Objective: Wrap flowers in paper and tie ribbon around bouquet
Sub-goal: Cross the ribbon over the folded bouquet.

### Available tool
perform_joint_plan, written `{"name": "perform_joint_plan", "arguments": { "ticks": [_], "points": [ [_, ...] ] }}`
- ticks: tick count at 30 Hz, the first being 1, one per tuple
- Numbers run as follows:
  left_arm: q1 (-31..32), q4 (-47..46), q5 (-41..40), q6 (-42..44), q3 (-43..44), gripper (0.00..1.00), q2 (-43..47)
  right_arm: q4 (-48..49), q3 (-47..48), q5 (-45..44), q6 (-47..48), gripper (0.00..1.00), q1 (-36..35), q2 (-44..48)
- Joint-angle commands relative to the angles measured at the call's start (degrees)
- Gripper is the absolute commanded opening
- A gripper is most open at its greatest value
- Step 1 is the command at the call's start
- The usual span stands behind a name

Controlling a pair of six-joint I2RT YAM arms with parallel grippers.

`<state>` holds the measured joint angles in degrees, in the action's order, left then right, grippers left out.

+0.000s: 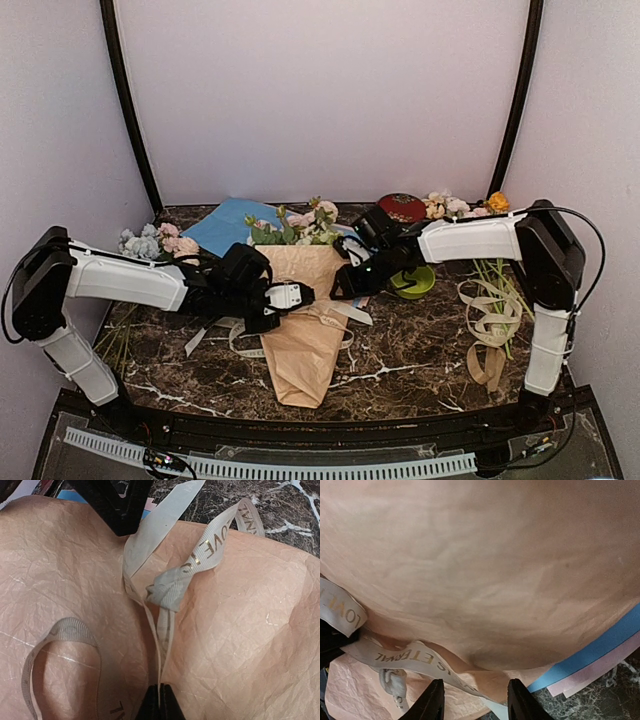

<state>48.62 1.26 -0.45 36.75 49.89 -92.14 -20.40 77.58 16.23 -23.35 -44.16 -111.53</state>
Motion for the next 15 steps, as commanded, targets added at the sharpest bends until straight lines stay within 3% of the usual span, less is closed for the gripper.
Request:
{"name": "perform_joint_plan", "arguments": {
  "ticks": [1, 6, 9, 14, 15],
  "points": [
    [-0.8, -1.5, 3.1, -1.6, -0.8, 0.00, 3.6, -4.8, -1.1, -5.1, 4.3, 0.44, 0.1, 2.4],
    [-1.0, -0.9, 4.7, -2.1, -0.4, 0.00, 4.0, -5.5, -3.9, -6.7, 5.9, 0.42, 0.7, 2.7],
    [-1.1, -0.5, 6.2, -2.7, 0.1, 0.00, 4.2, -4.4, -5.0, -4.8, 6.1, 0.33, 1.2, 2.2],
    [-1.6, -0.6, 8.1, -3.9, 0.4, 0.00, 4.8, -3.1, -5.8, -0.4, 6.4, 0.28, 1.4, 1.8],
    [-1.7, -0.8, 8.6, -4.1, 0.4, 0.00, 4.9, -3.2, -6.0, -0.7, 6.4, 0.22, 1.4, 1.9]
  ]
}}
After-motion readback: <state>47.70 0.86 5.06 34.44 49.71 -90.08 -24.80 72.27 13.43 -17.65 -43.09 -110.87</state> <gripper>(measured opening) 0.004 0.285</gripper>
